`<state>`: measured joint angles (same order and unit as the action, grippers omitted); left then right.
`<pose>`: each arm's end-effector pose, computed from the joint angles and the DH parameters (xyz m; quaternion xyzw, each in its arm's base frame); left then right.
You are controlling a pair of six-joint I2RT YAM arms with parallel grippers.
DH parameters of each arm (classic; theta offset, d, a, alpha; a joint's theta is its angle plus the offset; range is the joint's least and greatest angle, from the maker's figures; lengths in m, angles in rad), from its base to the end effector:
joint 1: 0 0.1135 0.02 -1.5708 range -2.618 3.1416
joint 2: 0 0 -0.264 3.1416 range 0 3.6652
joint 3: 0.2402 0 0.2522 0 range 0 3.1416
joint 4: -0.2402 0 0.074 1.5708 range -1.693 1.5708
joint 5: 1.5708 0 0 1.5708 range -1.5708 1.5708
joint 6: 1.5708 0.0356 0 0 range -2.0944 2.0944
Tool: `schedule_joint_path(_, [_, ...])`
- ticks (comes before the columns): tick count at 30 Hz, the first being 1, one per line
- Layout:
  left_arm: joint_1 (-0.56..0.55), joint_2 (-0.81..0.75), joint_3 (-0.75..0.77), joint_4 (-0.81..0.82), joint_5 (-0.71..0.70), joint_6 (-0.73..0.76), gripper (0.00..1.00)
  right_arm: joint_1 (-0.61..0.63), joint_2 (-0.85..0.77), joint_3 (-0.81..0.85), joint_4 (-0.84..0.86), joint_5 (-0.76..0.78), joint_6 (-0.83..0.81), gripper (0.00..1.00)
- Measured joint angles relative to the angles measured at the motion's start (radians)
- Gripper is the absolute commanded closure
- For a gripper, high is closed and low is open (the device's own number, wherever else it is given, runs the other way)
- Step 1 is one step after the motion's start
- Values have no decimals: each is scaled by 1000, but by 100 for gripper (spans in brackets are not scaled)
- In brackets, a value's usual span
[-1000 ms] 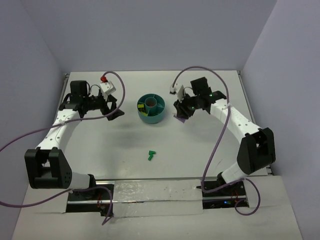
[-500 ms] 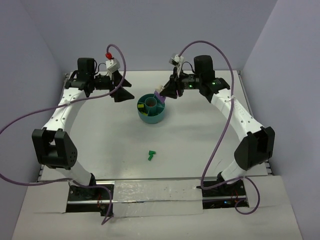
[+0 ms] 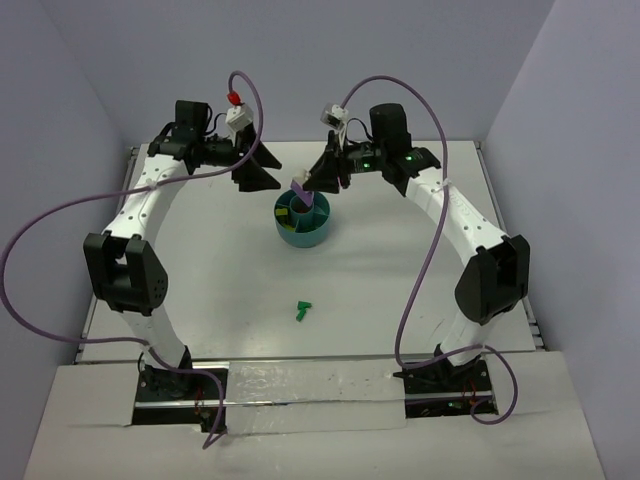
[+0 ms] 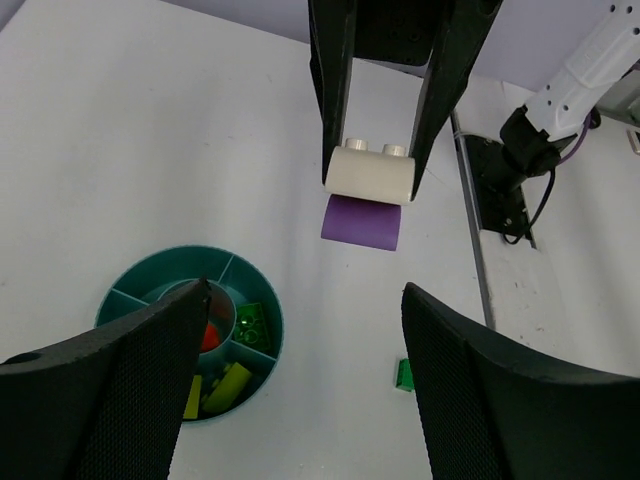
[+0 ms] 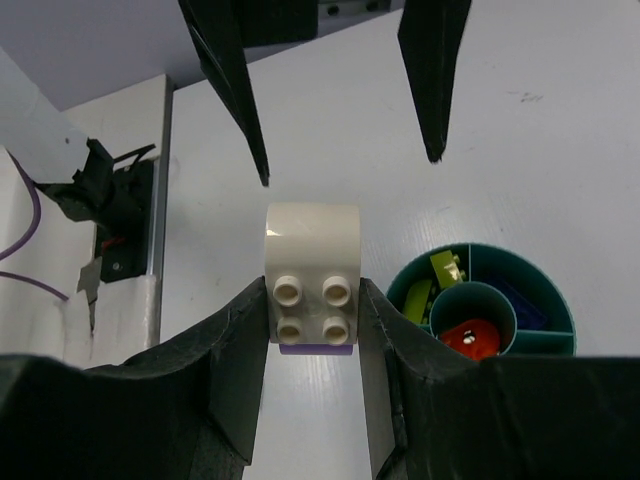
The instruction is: Sort the legos into containers by color
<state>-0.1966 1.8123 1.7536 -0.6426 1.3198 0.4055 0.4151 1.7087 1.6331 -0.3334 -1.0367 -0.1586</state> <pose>0.3802 -0.1109 0.3619 0.4591 0.6078 -0.5183 0.3889 0.3442 0.1852 0.3797 -0.4662 0.6196 0.4717 0.4198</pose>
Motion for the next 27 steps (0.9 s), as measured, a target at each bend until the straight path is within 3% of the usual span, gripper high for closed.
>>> schedule_joint_path(8, [0, 69, 68, -152, 53, 86, 18, 21, 5, 23, 33, 3, 1, 100])
schedule_joint_path(16, [0, 72, 99, -240, 85, 162, 10, 26, 42, 30, 48, 38, -6, 100])
schedule_joint_path(27, [-5, 105, 125, -274, 98, 182, 23, 30, 67, 53, 75, 60, -4, 100])
